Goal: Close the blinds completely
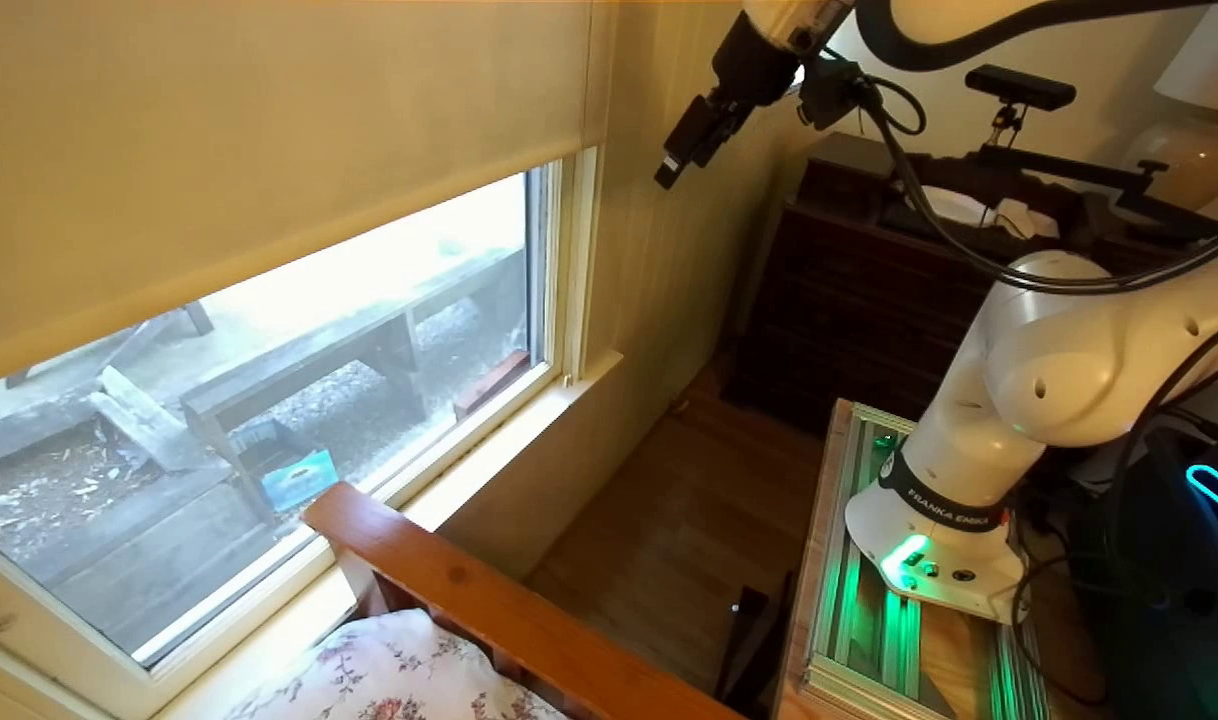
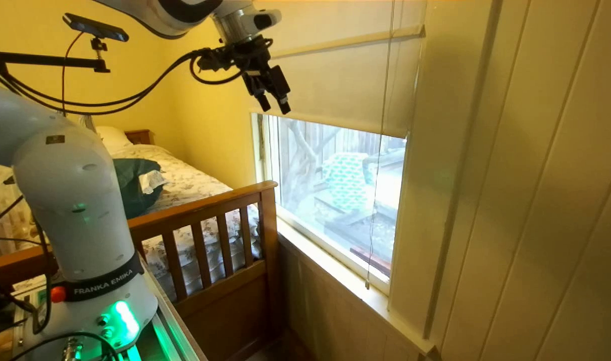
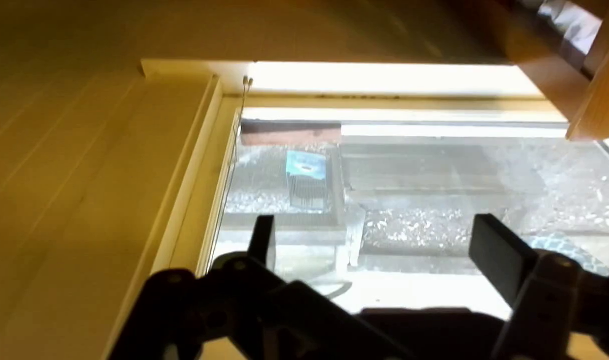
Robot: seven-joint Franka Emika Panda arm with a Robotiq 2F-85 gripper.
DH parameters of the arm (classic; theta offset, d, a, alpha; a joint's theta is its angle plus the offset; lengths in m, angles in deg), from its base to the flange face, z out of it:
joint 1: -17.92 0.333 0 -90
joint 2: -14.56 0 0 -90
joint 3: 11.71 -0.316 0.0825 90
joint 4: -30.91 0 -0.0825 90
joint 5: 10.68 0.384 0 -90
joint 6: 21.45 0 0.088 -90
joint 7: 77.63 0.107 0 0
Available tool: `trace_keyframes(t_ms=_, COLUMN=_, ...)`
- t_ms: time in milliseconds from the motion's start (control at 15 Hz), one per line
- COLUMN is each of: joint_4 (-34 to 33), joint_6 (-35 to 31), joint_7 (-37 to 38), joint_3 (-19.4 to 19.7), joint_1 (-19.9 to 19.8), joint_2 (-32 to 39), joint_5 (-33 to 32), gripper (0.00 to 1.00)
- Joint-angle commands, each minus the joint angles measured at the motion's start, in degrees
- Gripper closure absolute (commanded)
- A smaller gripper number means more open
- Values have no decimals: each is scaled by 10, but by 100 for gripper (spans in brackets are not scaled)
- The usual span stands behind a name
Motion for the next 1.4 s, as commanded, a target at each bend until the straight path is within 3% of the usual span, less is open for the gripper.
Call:
trace_keyframes(t_ms=0, joint_4=-26, joint_6=-113, joint_7=-4, joint_3=-10, joint_1=-22, joint_2=54, joint_5=-35, gripper=0)
trace_keyframes(t_ms=200, joint_4=-55, joint_6=-202, joint_7=3, joint_3=-6, joint_1=-46, joint_2=95, joint_5=-49, gripper=0)
trace_keyframes(t_ms=600, joint_4=-136, joint_6=-310, joint_7=5, joint_3=5, joint_1=-75, joint_2=179, joint_5=-39, gripper=0)
trace_keyframes(t_ms=1000, joint_4=-197, joint_6=-364, joint_7=-2, joint_3=14, joint_1=-85, joint_2=239, joint_5=-39, gripper=0)
trace_keyframes(t_ms=1333, joint_4=-202, joint_6=-369, joint_7=-1, joint_3=23, joint_1=-100, joint_2=272, joint_5=-47, gripper=0)
